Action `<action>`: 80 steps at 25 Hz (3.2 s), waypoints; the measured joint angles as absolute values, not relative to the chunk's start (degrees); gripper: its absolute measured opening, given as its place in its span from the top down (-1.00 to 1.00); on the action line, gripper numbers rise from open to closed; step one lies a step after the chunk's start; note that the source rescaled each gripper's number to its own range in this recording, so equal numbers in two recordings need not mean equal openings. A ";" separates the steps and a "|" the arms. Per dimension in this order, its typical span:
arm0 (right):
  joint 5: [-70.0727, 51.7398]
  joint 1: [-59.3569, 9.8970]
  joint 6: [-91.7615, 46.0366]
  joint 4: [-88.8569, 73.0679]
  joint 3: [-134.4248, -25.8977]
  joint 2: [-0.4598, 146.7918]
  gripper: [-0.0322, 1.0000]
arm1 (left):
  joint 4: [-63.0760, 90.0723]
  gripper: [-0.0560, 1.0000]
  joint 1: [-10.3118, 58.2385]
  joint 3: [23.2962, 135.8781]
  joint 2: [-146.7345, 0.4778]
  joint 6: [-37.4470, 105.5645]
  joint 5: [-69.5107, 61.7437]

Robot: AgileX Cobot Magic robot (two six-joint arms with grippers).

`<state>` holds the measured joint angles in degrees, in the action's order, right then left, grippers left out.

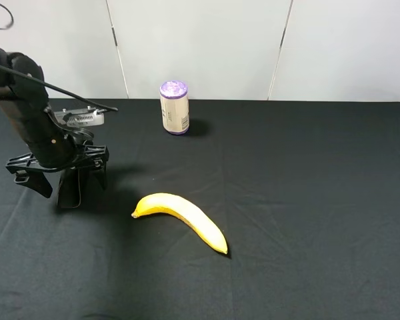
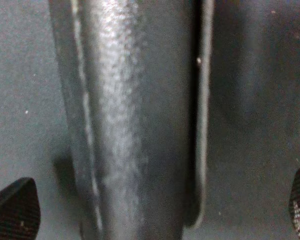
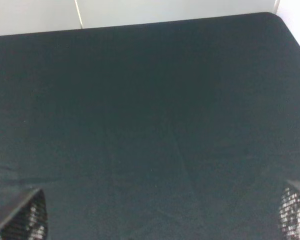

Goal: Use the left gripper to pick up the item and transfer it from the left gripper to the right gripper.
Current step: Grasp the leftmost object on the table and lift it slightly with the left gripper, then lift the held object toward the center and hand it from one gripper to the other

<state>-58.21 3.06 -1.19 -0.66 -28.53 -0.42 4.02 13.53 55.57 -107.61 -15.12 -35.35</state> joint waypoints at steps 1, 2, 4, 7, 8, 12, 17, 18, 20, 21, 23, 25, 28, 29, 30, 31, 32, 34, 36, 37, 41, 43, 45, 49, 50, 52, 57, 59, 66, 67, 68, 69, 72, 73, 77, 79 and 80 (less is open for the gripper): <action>-58.28 3.06 -1.19 -0.66 -28.53 -0.42 -1.00 | 3.94 -1.00 13.53 55.57 -107.76 -15.21 -35.05; -58.28 3.06 -1.19 -0.66 -28.53 -0.42 -1.00 | 3.61 -1.00 13.53 55.57 -108.00 -15.25 -34.63; -58.28 3.06 -1.19 -0.66 -28.53 -0.42 -1.00 | 3.05 -1.00 13.53 55.57 -108.18 -15.38 -33.84; -58.28 3.06 -1.19 -0.66 -28.53 -0.42 -1.00 | 1.53 -1.00 13.53 55.57 -108.30 -15.85 -33.60; -58.28 3.06 -1.19 -0.66 -28.53 -0.42 -1.00 | 1.24 -1.00 13.53 55.57 -108.30 -16.01 -33.60; -58.28 3.06 -1.19 -0.66 -28.53 -0.42 -1.00 | 0.93 -0.95 13.53 55.57 -108.30 -16.27 -33.60; -58.28 3.06 -1.19 -0.66 -28.53 -0.42 -1.00 | 0.64 -0.42 13.53 55.57 -108.30 -16.66 -33.65; -58.28 3.06 -1.19 -0.66 -28.53 -0.42 -1.00 | 0.38 -0.21 13.53 55.57 -108.36 -17.10 -33.65; -58.28 3.06 -1.19 -0.66 -28.53 -0.42 -1.00 | -0.31 0.32 13.53 55.57 -108.81 -17.96 -33.99; -58.28 3.06 -1.19 -0.66 -28.53 -0.42 -1.00 | -0.47 0.66 13.53 55.63 -109.14 -17.96 -34.06; -58.28 3.06 -1.19 -0.66 -28.53 -0.42 -1.00 | -0.47 0.84 13.53 55.97 -109.45 -17.96 -34.32; -58.28 3.06 -1.19 -0.66 -28.53 -0.42 -1.00 | -0.52 0.84 13.53 56.07 -109.52 -17.96 -34.45; -58.28 3.06 -1.19 -0.66 -28.53 -0.42 -1.00 | -0.52 0.84 13.53 56.12 -109.55 -17.96 -34.50; -58.28 3.06 -1.19 -0.66 -28.53 -0.42 -1.00 | -0.52 0.84 13.53 56.12 -109.55 -17.96 -34.50; -58.22 3.06 -1.19 -0.66 -28.53 -0.42 -1.00 | -0.52 0.84 13.53 56.12 -109.55 -17.96 -34.50; -58.22 3.06 -1.19 -0.66 -28.53 -0.42 -1.00 | -0.52 0.84 13.53 56.12 -109.55 -17.96 -34.50; -58.22 3.06 -1.19 -0.66 -28.53 -0.42 -1.00 | -0.52 0.84 13.53 56.12 -109.55 -17.96 -34.50; -58.22 3.06 -1.19 -0.66 -28.53 -0.42 -1.00 | -0.52 0.84 13.53 56.12 -109.55 -17.96 -34.50; -58.22 3.06 -1.19 -0.66 -28.53 -0.42 -1.00 | -0.52 0.84 13.53 56.60 -109.55 -17.96 -35.13; -58.22 3.06 -1.19 -0.66 -28.53 -0.42 -1.00 | -0.52 0.85 13.53 57.08 -109.59 -17.96 -35.62; -58.22 3.06 -1.19 -0.66 -28.53 -0.42 -1.00 | -0.63 0.85 13.53 59.78 -109.14 -17.96 -38.71; -58.22 3.06 -1.19 -0.66 -28.53 -0.42 -1.00 | -0.75 0.86 13.53 60.94 -107.79 -17.96 -40.17; -58.22 3.06 -1.19 -0.66 -28.53 -0.42 -1.00 | -1.36 0.86 13.53 62.06 -106.14 -17.96 -41.57; -58.22 3.06 -1.19 -0.66 -28.53 -0.42 -1.00 | -2.11 0.86 13.53 62.68 -102.41 -17.90 -44.58; -58.22 3.06 -1.19 -0.66 -28.53 -0.42 -1.00 | -2.18 0.86 13.53 62.73 -101.42 -17.69 -45.34; -58.22 3.06 -1.19 -0.66 -28.53 -0.42 -1.00 | -2.24 0.86 13.53 62.74 -99.46 -17.10 -46.97; -58.22 3.06 -1.19 -0.66 -28.53 -0.42 -1.00 | -2.24 0.86 13.53 62.74 -93.95 -13.61 -52.09; -58.28 3.06 -1.19 -0.66 -28.53 -0.42 -1.00 | -2.24 0.86 13.53 62.74 -91.79 -12.39 -54.30; -58.28 3.06 -1.19 -0.66 -28.53 -0.42 -1.00 | 0.90 0.86 13.53 62.74 -85.62 -3.89 -61.79; -58.28 3.06 -1.19 -0.66 -28.53 -0.42 -1.00 | 1.92 0.86 13.53 62.89 -85.32 -2.24 -63.00; -58.28 3.06 -1.19 -0.66 -28.53 -0.42 -1.00 | 2.86 0.86 13.53 63.15 -85.06 -0.68 -64.43; -58.28 3.06 -1.19 -0.66 -28.53 -0.42 -1.00 | 3.78 0.86 13.53 63.53 -84.95 0.56 -65.52; -58.28 3.06 -1.19 -0.66 -28.53 -0.42 -1.00 | 6.43 0.87 13.53 64.62 -84.84 5.31 -66.46; -58.28 3.06 -1.19 -0.66 -28.53 -0.42 -1.00 | 7.27 0.87 13.53 64.86 -84.84 6.63 -66.46; -58.28 3.06 -1.19 -0.66 -28.53 -0.42 -1.00 | 10.32 0.87 13.53 65.13 -84.81 12.76 -66.46; -58.28 3.06 -1.19 -0.66 -28.53 -0.42 -1.00 | 11.58 0.87 13.53 65.13 -84.81 16.40 -66.46; -58.28 3.06 -1.19 -0.66 -28.53 -0.42 -1.00 | 12.24 0.87 13.53 65.13 -84.81 17.99 -66.46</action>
<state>-58.28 3.06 -1.19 -0.66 -28.53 -0.42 12.24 13.53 65.13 -84.81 17.99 -66.46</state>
